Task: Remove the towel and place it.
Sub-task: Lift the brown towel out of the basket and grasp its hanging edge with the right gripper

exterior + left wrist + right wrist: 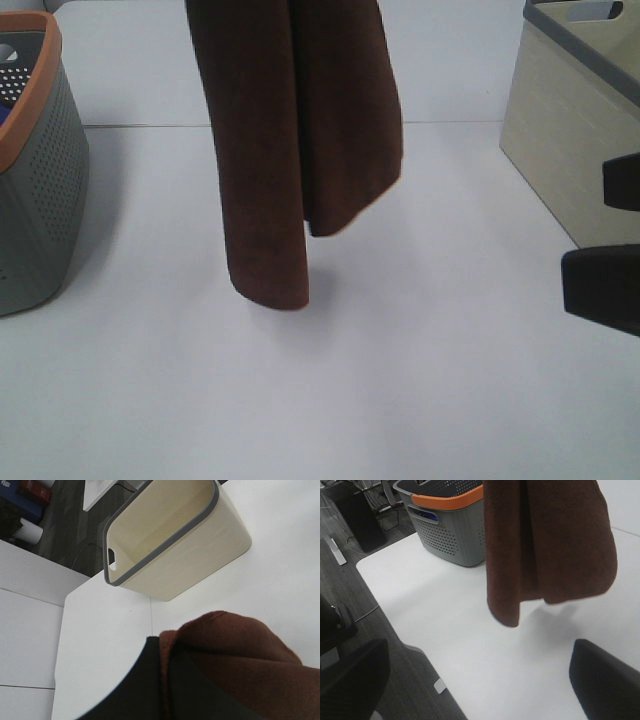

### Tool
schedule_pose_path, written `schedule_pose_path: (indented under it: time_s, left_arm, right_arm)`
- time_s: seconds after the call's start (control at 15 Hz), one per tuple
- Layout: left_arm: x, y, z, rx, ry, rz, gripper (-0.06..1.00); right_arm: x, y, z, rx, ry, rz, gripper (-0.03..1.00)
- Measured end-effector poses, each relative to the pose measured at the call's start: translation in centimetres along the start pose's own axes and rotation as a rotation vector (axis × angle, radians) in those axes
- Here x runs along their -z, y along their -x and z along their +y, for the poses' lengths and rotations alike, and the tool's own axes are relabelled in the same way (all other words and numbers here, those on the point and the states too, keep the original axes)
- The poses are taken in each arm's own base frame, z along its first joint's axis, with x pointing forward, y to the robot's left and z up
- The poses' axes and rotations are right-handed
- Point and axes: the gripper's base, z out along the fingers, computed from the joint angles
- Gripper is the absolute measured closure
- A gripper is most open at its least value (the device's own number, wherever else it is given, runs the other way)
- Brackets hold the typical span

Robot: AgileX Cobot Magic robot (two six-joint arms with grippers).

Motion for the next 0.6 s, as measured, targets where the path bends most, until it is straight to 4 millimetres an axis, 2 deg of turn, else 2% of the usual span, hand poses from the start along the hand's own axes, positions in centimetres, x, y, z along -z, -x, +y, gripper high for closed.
schedule_pose_path:
  time_s: [0.27, 0.6]
  left_arm:
    - [-2.7, 0.4, -0.8, -0.006, -0.062, -0.018, 0.94]
    - [-4.4, 0.8, -1.6, -0.003, -0.111, -0.031, 0.94]
  right_arm:
    - [-0.4, 0.5, -1.1, 0.056, -0.071, -0.039, 0.11]
    - [-2.1, 0.9, -2.2, 0.029, -0.005, -0.058, 0.11]
